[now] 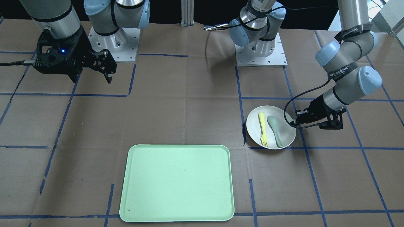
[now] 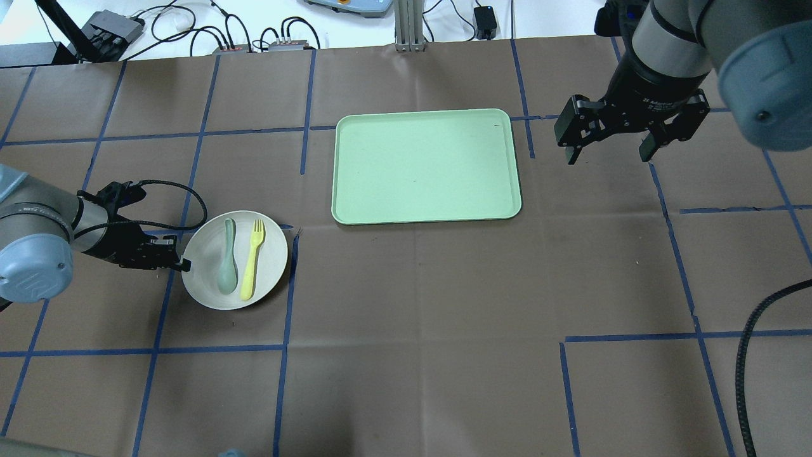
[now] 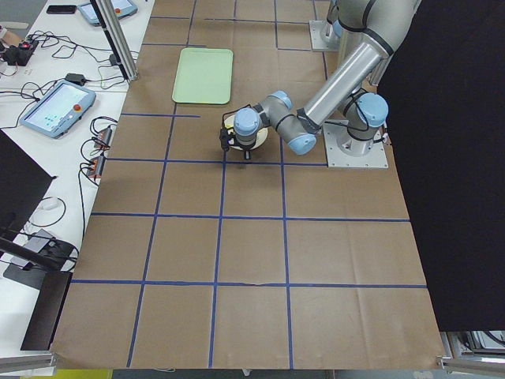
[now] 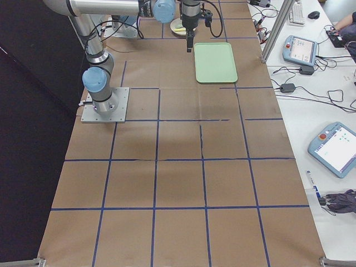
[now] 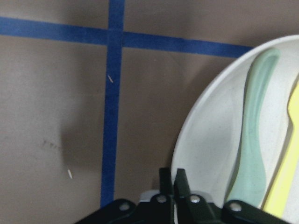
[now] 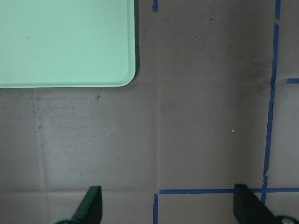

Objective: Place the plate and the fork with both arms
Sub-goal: 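Carry the plate with the left gripper onto the green tray, then open the left gripper and lift it away from the plate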

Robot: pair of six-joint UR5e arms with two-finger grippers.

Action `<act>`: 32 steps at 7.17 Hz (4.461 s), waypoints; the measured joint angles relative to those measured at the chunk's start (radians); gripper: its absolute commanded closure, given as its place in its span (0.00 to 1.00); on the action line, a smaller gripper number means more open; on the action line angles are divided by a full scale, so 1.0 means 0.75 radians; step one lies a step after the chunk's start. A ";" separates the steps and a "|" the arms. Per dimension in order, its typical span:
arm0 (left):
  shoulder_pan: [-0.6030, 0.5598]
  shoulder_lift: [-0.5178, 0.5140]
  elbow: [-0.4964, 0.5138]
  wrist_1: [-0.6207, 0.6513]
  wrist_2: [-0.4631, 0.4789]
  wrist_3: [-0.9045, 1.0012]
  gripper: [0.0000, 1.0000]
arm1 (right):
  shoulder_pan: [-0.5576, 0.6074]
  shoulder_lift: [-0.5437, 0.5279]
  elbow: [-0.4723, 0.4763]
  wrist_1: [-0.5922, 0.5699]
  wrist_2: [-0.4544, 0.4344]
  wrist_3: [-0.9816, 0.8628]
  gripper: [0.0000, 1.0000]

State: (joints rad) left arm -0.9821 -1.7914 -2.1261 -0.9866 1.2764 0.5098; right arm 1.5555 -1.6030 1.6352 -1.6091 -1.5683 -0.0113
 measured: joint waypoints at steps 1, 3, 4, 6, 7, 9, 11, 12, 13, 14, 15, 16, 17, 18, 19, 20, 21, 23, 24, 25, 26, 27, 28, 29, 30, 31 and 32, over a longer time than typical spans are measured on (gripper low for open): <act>-0.009 0.005 0.003 -0.006 -0.046 -0.037 0.96 | 0.000 0.000 0.000 0.000 0.000 0.000 0.00; -0.056 0.017 0.010 -0.016 -0.107 -0.127 1.00 | 0.002 0.000 0.000 -0.001 0.001 0.000 0.00; -0.119 0.025 0.026 -0.016 -0.114 -0.191 1.00 | 0.002 0.000 0.000 0.000 0.001 0.001 0.00; -0.267 0.012 0.111 -0.016 -0.122 -0.353 1.00 | 0.002 0.000 0.001 0.000 0.001 0.001 0.00; -0.335 -0.006 0.159 -0.015 -0.147 -0.436 1.00 | 0.002 0.000 0.001 0.000 0.001 0.001 0.00; -0.429 -0.094 0.270 -0.011 -0.198 -0.536 1.00 | 0.002 0.000 0.001 0.000 0.001 0.001 0.00; -0.527 -0.235 0.449 -0.014 -0.205 -0.568 1.00 | 0.002 0.000 0.001 0.000 0.001 0.000 0.00; -0.582 -0.297 0.530 -0.015 -0.203 -0.599 1.00 | 0.002 0.000 0.001 0.000 0.001 0.000 0.00; -0.638 -0.340 0.592 -0.016 -0.200 -0.638 1.00 | 0.002 0.000 0.001 0.000 0.002 0.001 0.00; -0.692 -0.376 0.645 -0.016 -0.197 -0.673 1.00 | 0.002 0.000 0.002 0.000 0.002 0.001 0.00; -0.732 -0.421 0.700 -0.017 -0.195 -0.694 0.99 | 0.002 0.000 0.002 0.000 0.003 0.001 0.00; -0.763 -0.472 0.761 -0.018 -0.193 -0.702 0.98 | 0.002 0.000 0.002 0.000 0.003 0.001 0.00; -0.786 -0.521 0.819 -0.019 -0.188 -0.709 0.97 | 0.002 0.000 0.002 0.000 0.003 0.001 0.00; -0.801 -0.558 0.854 -0.019 -0.183 -0.727 0.97 | 0.002 0.000 0.002 0.000 0.003 0.001 0.00; -0.812 -0.582 0.870 -0.019 -0.181 -0.754 0.97 | 0.002 0.000 0.002 0.000 0.003 0.001 0.00; -0.821 -0.593 0.875 -0.018 -0.173 -0.773 0.97 | 0.002 0.000 0.002 0.000 0.003 0.001 0.00; -0.830 -0.601 0.878 -0.017 -0.158 -0.795 0.97 | 0.002 0.000 0.002 0.000 0.003 0.001 0.00; -0.841 -0.617 0.886 -0.014 -0.145 -0.844 0.97 | 0.002 0.000 0.002 0.000 0.003 0.001 0.00; -0.845 -0.625 0.887 -0.008 -0.143 -0.850 0.97 | 0.002 0.000 0.002 0.000 0.003 0.001 0.00; -0.851 -0.633 0.891 -0.001 -0.142 -0.853 0.97 | 0.002 0.001 0.002 -0.001 0.003 0.001 0.00; -0.860 -0.634 0.896 0.002 -0.140 -0.854 0.96 | 0.002 0.001 0.002 -0.002 0.003 0.001 0.00; -0.868 -0.632 0.898 0.003 -0.134 -0.855 0.94 | 0.002 0.001 0.002 -0.002 0.003 0.001 0.00; -0.873 -0.625 0.893 0.002 -0.125 -0.855 0.94 | 0.002 0.002 0.002 -0.002 0.003 0.001 0.00; -0.875 -0.614 0.885 0.000 -0.120 -0.854 0.93 | 0.002 0.002 0.002 -0.002 0.003 0.001 0.00; -0.877 -0.607 0.877 -0.001 -0.118 -0.852 0.89 | 0.002 0.002 0.002 -0.002 0.003 0.001 0.00; -0.878 -0.604 0.869 0.000 -0.117 -0.850 0.88 | 0.002 0.002 0.002 -0.002 0.003 0.001 0.00; -0.879 -0.603 0.862 0.000 -0.117 -0.847 0.87 | 0.002 0.002 0.002 -0.002 0.003 0.001 0.00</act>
State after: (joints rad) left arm -1.6411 -2.2433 -1.4795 -0.9865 1.1887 -0.1257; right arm 1.5570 -1.6015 1.6368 -1.6107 -1.5662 -0.0107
